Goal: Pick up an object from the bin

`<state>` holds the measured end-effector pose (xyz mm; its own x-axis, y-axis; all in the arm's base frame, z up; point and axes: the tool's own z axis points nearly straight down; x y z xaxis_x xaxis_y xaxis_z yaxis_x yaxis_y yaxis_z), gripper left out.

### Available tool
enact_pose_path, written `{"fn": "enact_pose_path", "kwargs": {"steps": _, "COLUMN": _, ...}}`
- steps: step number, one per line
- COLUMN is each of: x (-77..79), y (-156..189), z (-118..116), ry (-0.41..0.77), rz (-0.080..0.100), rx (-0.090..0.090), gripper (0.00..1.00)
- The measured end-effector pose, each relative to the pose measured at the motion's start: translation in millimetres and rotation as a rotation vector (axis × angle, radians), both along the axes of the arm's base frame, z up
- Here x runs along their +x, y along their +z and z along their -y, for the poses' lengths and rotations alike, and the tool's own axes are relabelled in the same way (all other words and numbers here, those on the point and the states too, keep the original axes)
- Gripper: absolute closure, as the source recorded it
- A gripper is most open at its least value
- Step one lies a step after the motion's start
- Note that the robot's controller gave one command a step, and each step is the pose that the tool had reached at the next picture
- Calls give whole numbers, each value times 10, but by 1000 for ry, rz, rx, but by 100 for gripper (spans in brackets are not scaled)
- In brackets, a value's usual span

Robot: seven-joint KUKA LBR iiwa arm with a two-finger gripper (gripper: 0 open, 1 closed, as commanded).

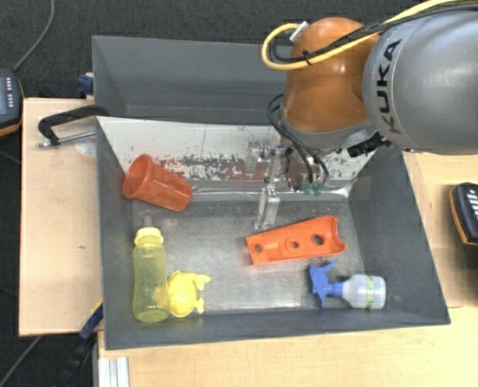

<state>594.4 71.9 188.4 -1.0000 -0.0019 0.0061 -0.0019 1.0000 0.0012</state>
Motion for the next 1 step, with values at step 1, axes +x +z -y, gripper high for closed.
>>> {"fn": "enact_pose_path", "kwargs": {"steps": 1, "x": 17, "y": 49, "z": 2, "ry": -1, "rz": 9, "rx": 1, "gripper": 0}}
